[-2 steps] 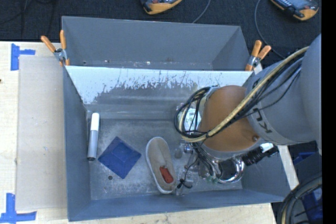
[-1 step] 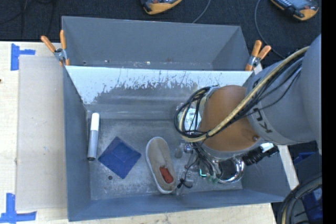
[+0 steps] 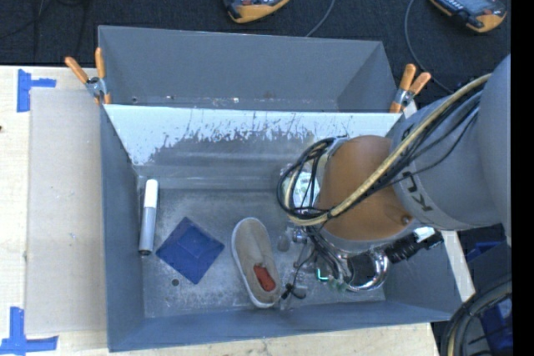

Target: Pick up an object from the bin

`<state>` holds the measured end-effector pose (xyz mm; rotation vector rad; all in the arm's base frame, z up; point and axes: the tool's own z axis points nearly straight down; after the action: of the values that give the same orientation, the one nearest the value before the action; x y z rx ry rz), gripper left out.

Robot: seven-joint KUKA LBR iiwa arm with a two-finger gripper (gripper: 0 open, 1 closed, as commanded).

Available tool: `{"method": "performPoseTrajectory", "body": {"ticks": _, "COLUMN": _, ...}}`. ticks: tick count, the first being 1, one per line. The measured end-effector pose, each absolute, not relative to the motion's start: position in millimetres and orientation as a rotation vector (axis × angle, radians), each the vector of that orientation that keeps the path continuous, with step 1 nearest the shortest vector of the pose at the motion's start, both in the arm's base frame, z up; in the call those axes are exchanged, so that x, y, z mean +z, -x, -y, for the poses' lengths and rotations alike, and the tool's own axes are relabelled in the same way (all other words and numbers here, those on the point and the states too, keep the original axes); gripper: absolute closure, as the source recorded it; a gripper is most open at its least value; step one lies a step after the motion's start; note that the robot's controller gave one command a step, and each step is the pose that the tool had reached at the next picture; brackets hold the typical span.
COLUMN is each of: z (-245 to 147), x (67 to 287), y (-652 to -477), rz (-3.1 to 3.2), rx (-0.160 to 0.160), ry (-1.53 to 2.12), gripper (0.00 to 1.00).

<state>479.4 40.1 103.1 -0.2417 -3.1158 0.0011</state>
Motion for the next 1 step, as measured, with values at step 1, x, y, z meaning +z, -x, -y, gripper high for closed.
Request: {"method": "performPoseTrajectory", "body": {"ticks": 1, "z": -40.0, "x": 103.1, "y": -479.4, "rz": 3.116, "rx": 0.001, "ry": 0.242, "gripper": 0.0}}
